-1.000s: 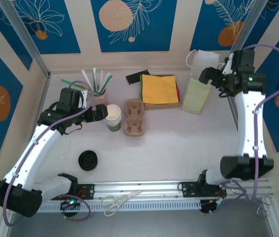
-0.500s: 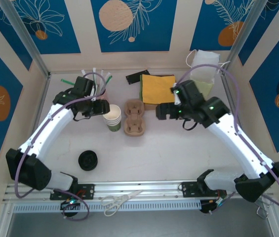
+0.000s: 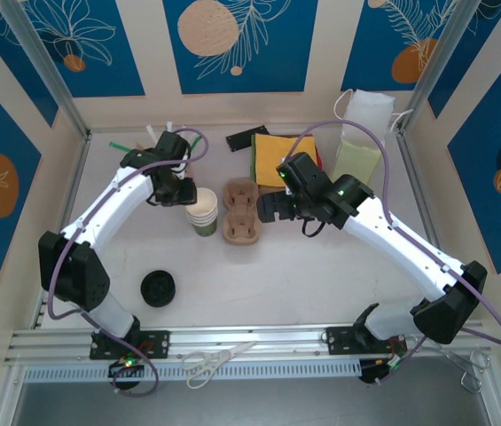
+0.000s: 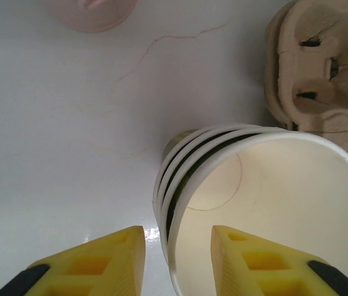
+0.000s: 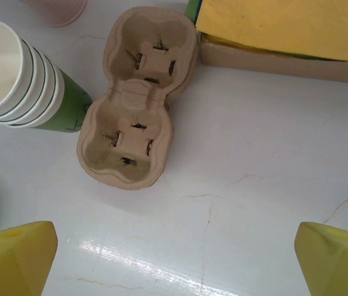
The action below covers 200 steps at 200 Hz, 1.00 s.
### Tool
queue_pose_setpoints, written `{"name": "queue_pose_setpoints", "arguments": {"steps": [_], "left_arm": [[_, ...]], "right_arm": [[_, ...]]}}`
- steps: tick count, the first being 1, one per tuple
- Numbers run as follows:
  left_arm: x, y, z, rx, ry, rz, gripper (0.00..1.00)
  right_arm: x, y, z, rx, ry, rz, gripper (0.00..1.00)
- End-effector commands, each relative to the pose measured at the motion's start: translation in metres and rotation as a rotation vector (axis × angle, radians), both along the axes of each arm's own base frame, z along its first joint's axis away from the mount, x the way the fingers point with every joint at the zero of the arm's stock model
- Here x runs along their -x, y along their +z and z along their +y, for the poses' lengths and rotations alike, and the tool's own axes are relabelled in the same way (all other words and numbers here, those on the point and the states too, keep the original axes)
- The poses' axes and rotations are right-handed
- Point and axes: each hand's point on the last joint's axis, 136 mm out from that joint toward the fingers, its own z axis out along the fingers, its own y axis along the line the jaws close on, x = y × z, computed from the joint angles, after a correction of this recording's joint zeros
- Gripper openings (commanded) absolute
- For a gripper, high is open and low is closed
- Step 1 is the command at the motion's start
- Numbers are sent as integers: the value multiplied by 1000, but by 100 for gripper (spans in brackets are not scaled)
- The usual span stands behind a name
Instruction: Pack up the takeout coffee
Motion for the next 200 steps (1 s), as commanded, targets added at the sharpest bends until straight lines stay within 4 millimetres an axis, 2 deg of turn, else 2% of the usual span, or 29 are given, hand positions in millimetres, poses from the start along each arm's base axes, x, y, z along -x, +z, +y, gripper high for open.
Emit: {"name": "queue_pose_setpoints", "arguments": {"steps": [1, 25, 79, 106, 117, 200], "left_arm": [[2, 4, 0, -30, -11, 2, 28], [2, 2, -1, -28, -13, 5, 18], [1, -3, -3, -32, -12, 15, 14], [1, -2, -3, -28, -8, 14, 5], [1, 2, -3, -26, -3, 7, 0], [2, 39, 1, 24, 8, -55, 0]], "right_arm": [[-4, 2, -2, 8, -14, -23, 99], [-5, 0, -3, 11, -17, -18, 99], [-5, -4, -5, 16, -18, -12, 99], [-3, -5, -8, 19, -22, -12, 99], [-4, -4, -8, 17, -24, -14, 99], [-3, -3, -9, 10, -26, -19, 99]]}}
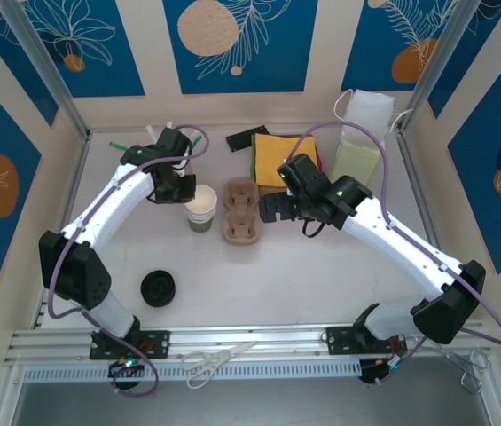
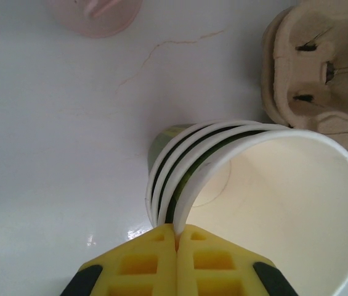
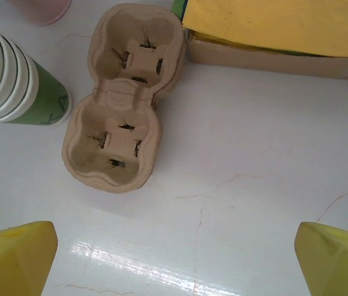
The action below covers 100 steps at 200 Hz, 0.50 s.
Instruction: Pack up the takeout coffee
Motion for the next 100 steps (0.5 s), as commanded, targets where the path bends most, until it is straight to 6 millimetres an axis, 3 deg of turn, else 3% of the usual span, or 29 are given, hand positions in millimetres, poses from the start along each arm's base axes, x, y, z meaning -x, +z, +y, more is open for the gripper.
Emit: {"name": "queue_pose_setpoints", "arguments": {"steps": [1, 57, 100], "left_arm": [[5, 25, 2, 29, 4, -36, 0], [7, 29, 9, 52, 29, -37, 0], [8, 17, 20, 71, 62, -13, 0]], "right_arm": [[0, 6, -4, -10, -7, -23, 99], [0, 6, -2, -14, 2, -21, 99], [-2, 7, 1, -19, 9, -21, 99]]}}
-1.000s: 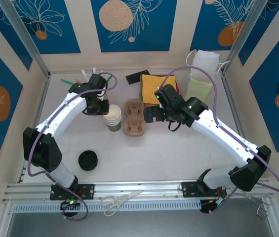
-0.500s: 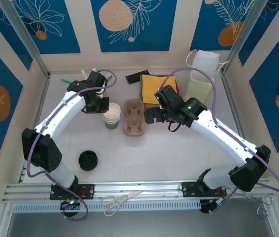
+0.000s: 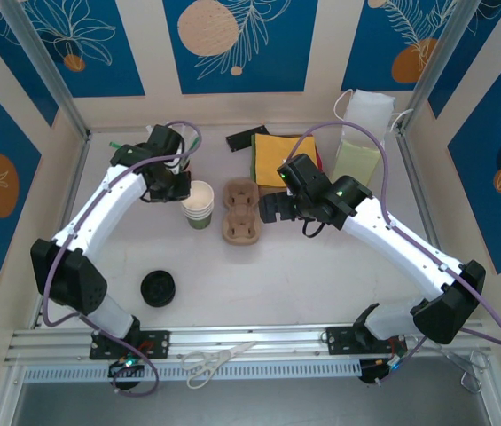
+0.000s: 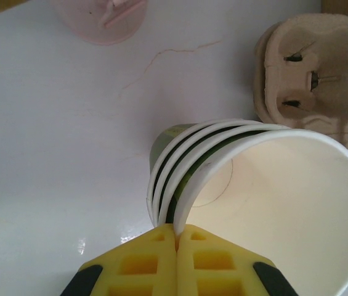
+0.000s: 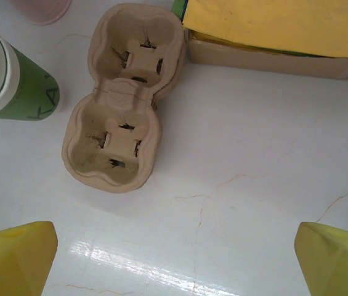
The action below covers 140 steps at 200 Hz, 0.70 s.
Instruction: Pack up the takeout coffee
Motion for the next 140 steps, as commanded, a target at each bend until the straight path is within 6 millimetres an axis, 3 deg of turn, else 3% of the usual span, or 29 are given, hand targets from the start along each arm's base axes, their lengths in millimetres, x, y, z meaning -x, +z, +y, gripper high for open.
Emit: {"name": "queue_pose_setpoints", "arguments": {"steps": [1, 108, 140], "left_arm": [[6, 2, 7, 37, 27, 6, 0], [2, -7, 14, 157, 76, 35, 0], [3, -11, 16, 143, 70, 41, 0]], "right_arm": [[-1, 7, 1, -20, 6, -20, 99], [-6, 0, 32, -105, 54, 34, 99], [-4, 6, 67, -284, 102, 91, 99]]}}
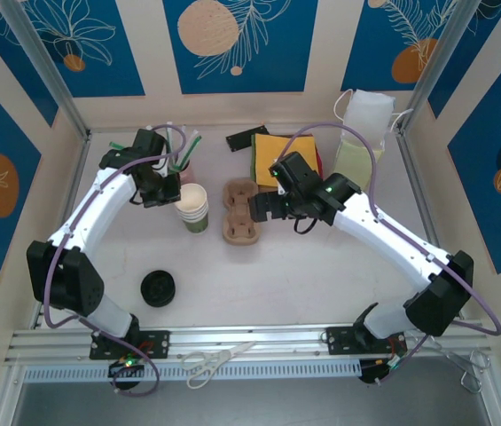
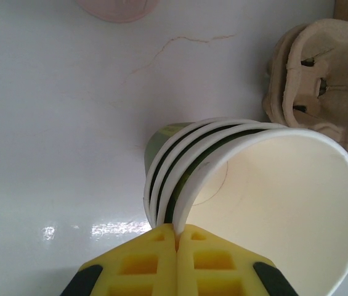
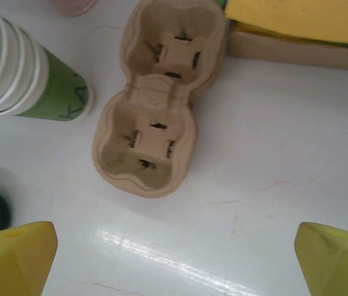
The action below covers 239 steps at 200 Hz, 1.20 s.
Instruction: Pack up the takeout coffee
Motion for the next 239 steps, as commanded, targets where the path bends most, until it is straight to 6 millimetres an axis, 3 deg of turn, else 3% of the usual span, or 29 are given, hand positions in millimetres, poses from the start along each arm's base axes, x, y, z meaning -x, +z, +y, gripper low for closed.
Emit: {"name": "queue_pose_setpoints", "arguments": {"steps": [1, 28, 44, 71, 106, 174, 239], "left_arm": [[3, 7, -1, 30, -3, -18, 0], [5, 5, -2, 38, -10, -16, 0], [6, 4, -2, 40, -10, -15, 0], [8, 4, -3, 46, -14, -14, 0], [9, 3, -3, 48, -15, -13, 0], [10, -1, -4, 51, -18, -7, 0], [11, -1, -5, 59, -22, -4, 0]], "right_arm": [[1, 17, 34, -191, 41, 38, 99], [-4, 32, 72, -440, 86, 115, 100], [-8, 40, 92, -550, 118, 156, 87], [-18, 44, 118, -644, 143, 232, 75], [-30, 39, 145, -726, 139, 336, 74], [-42, 16, 170, -772, 100, 476, 70], [-49, -3, 176, -758, 66, 531, 69]]}}
